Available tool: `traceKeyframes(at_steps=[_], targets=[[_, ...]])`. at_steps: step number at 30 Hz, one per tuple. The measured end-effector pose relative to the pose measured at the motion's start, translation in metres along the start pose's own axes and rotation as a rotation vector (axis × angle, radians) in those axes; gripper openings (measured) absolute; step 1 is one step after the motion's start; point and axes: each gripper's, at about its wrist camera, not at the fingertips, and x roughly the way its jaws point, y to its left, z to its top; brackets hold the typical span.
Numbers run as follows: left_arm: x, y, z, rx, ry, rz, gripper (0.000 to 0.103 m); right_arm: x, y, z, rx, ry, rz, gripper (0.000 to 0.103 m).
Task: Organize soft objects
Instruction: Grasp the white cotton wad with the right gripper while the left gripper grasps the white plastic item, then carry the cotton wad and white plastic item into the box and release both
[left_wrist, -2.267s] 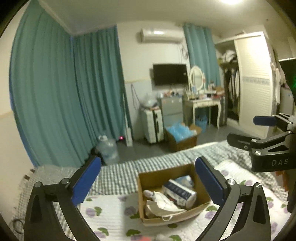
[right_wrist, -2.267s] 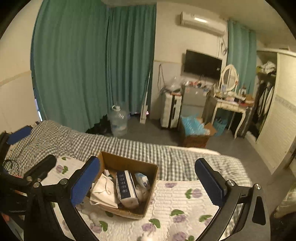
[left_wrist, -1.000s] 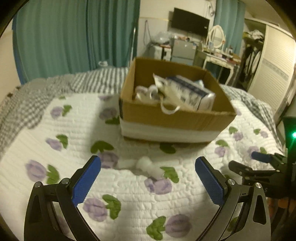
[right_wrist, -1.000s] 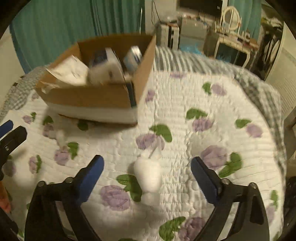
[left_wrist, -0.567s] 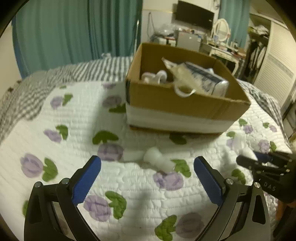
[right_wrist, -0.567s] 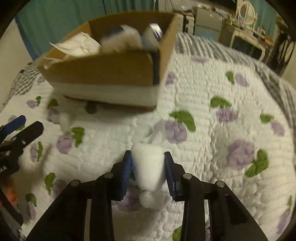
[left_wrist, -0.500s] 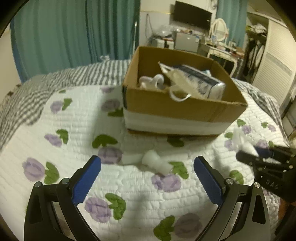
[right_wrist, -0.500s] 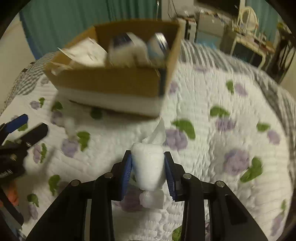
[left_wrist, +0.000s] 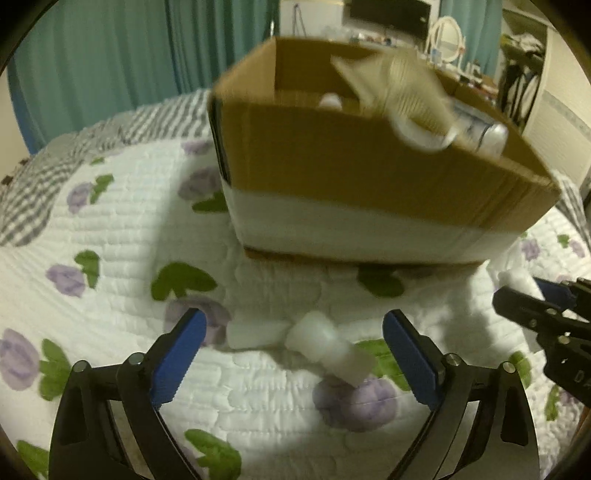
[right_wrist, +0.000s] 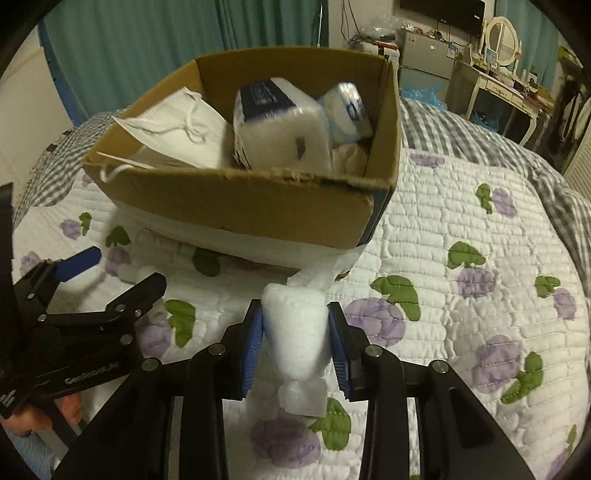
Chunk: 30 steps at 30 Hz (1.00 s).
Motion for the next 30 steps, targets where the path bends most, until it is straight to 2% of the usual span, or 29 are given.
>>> traceKeyframes(at_steps=[3, 4, 6, 9, 10, 11, 12, 14, 18, 19, 25, 30], targets=[[0.014, 0.000, -0.003, -0.008, 0.043, -0.010, 0.096, 0.010, -0.001, -0.004, -0.006, 0.014, 0.003, 0.034], [0.017, 0.000, -0.004, -0.005, 0.047, -0.010, 0.091, 0.013, -0.001, -0.005, -0.009, 0.018, 0.001, 0.034], [0.023, -0.001, -0.004, 0.002, 0.048, -0.004, 0.087, 0.018, -0.002, -0.008, -0.010, 0.028, 0.002, 0.034], [0.023, -0.002, -0.005, 0.012, 0.030, -0.003, 0.077, 0.023, -0.001, -0.010, -0.013, 0.041, 0.005, 0.034], [0.022, -0.001, -0.005, 0.016, 0.028, -0.003, 0.071, 0.023, 0.000, -0.010, -0.014, 0.042, 0.005, 0.034], [0.020, -0.001, -0.006, 0.020, 0.025, 0.001, 0.060, 0.024, 0.001, -0.011, -0.015, 0.042, 0.005, 0.034], [0.019, 0.000, -0.007, 0.024, 0.024, 0.010, 0.055, 0.023, 0.002, -0.011, -0.016, 0.040, 0.005, 0.034], [0.016, 0.005, -0.007, 0.011, 0.040, -0.035, 0.035, 0.021, 0.002, -0.011, -0.016, 0.036, 0.003, 0.034], [0.003, 0.004, -0.011, 0.029, 0.042, -0.041, 0.030, 0.009, 0.005, -0.014, -0.014, 0.020, -0.004, 0.034], [-0.002, 0.004, -0.012, 0.040, 0.040, -0.032, 0.025, 0.004, 0.006, -0.015, -0.017, 0.012, -0.006, 0.034], [-0.044, 0.005, -0.020, 0.047, -0.008, -0.048, 0.024, -0.032, 0.015, -0.020, -0.036, -0.041, -0.002, 0.034], [-0.091, 0.005, -0.017, 0.070, -0.086, -0.060, 0.024, -0.065, 0.020, -0.021, -0.054, -0.090, -0.006, 0.034]])
